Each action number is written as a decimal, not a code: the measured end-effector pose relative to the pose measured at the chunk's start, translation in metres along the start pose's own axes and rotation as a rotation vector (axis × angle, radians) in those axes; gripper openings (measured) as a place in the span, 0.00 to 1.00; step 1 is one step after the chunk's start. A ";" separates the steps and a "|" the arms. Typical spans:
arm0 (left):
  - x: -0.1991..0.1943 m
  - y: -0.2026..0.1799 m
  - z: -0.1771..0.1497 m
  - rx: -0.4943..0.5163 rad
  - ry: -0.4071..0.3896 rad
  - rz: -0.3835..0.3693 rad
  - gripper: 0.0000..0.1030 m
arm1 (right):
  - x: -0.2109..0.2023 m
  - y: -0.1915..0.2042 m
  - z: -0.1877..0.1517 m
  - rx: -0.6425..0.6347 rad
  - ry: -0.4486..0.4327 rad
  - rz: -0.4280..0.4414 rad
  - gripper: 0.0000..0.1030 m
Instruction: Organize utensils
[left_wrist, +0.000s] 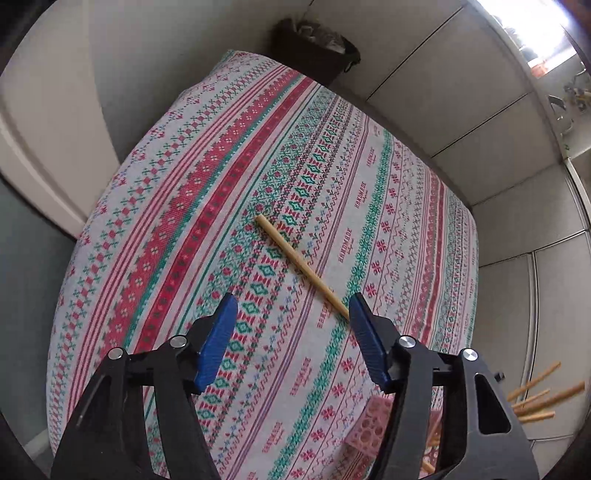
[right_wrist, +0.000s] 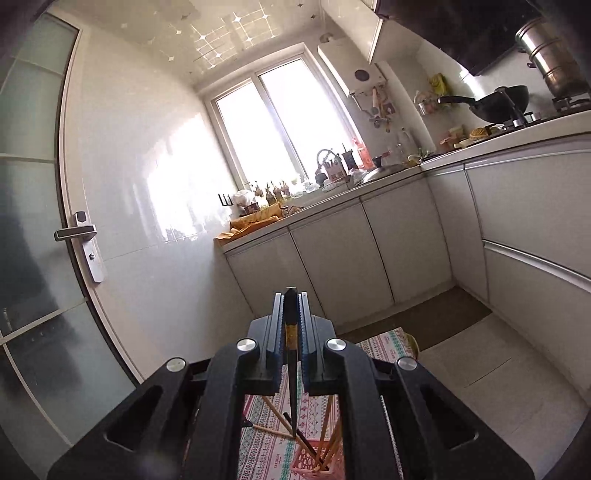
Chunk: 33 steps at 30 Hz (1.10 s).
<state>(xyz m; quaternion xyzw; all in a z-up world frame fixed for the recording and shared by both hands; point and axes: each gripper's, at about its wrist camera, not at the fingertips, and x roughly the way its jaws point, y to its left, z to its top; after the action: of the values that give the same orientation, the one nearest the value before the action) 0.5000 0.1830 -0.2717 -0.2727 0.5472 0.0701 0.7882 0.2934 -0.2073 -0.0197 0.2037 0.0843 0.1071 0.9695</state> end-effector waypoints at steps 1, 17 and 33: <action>0.013 -0.003 0.009 -0.001 0.024 0.044 0.49 | -0.001 -0.009 0.003 0.005 -0.005 -0.008 0.07; 0.079 -0.031 0.025 0.099 0.049 0.306 0.16 | 0.054 -0.096 -0.002 0.083 0.056 -0.056 0.07; -0.158 -0.042 -0.021 0.368 -0.605 0.006 0.06 | 0.038 -0.015 0.014 0.028 0.063 -0.008 0.07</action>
<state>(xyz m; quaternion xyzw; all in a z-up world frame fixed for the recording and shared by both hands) 0.4383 0.1664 -0.1201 -0.0911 0.2932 0.0504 0.9504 0.3352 -0.2171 -0.0180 0.2135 0.1173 0.1082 0.9638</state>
